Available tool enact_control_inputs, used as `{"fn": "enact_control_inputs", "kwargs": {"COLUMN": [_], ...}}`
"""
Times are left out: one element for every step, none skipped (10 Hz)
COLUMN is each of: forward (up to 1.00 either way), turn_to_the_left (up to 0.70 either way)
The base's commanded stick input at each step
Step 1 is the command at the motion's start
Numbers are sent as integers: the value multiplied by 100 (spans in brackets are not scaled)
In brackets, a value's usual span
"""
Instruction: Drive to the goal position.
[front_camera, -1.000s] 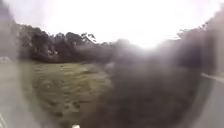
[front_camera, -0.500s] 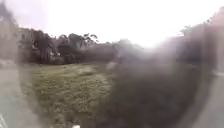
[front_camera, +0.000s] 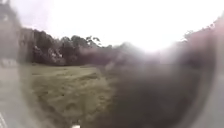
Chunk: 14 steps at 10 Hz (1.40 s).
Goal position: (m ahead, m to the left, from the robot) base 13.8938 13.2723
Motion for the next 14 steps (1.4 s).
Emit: {"fn": "enact_control_inputs", "kwargs": {"forward": [70, 70, 70, 70, 70, 70, 70, 70, 70, 70, 70, 70, 70, 70], "turn_to_the_left": [14, 14, 14, 14, 14, 14, 14, 14, 14, 14, 14, 14, 14, 14]}}
